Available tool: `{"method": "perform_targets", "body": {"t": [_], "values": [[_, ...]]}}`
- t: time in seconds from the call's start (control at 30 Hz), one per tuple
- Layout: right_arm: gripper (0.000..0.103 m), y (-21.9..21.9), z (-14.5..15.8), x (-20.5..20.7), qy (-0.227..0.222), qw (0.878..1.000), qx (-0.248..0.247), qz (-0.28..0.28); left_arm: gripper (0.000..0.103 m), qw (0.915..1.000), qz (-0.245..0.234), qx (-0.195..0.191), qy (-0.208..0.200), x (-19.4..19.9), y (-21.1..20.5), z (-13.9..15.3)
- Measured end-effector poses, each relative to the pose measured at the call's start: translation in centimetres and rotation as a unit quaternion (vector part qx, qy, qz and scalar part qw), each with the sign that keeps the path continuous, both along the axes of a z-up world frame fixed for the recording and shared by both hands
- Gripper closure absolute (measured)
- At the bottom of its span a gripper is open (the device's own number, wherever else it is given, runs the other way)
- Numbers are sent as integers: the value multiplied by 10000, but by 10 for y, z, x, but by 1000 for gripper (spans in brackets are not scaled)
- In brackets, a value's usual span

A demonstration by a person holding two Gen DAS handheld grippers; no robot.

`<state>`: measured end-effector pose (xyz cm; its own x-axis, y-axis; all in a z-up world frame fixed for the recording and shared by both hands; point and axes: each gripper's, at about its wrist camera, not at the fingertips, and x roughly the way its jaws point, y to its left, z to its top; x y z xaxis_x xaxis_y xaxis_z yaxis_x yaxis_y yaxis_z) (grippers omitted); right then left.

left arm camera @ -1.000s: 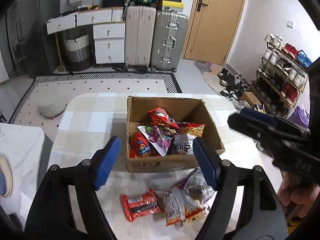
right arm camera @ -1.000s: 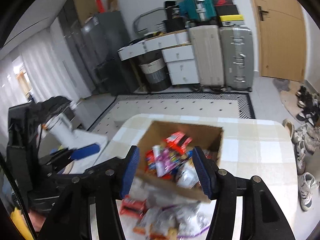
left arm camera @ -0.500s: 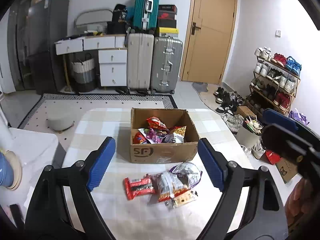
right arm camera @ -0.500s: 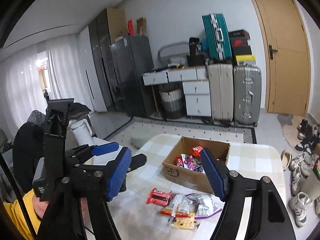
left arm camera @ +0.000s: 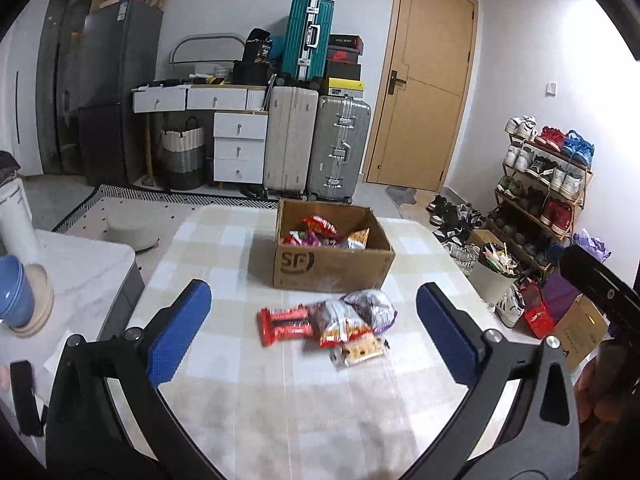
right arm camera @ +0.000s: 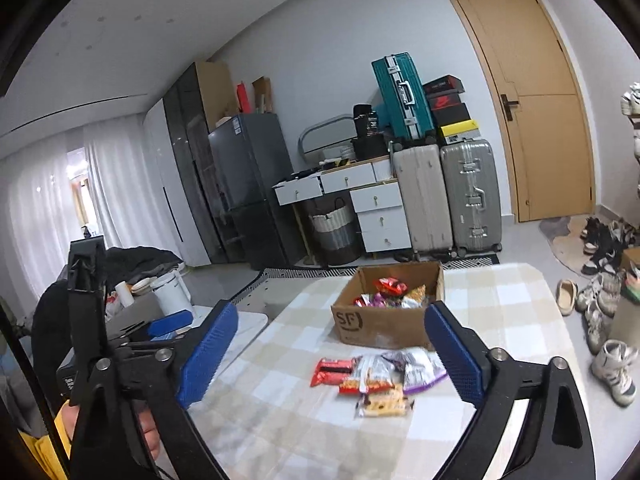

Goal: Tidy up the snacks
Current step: 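Move both tools back toward the remaining snacks on the table, then grasp the red Oreo pack with left gripper while right grasps the cracker pack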

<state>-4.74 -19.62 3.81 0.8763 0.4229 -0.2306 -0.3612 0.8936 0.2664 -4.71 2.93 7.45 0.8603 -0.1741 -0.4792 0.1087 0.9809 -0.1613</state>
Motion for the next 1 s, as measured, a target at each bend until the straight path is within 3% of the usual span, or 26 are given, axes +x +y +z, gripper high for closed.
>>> {"method": "perform_targets", "body": {"t": [0.33, 0.63, 1.0], "values": [[1, 1, -56, -6, 317, 9995, 5, -3, 0, 9988, -166, -25, 459, -10, 1, -52], [1, 7, -87, 20, 517, 9986, -114, -1, 0, 9969, -205, -45, 758, 56, -4, -85], [1, 9, -144, 91, 1471, 9890, -68, 100, 0, 9872, 9, -36, 1592, 141, 5, -165]]}}
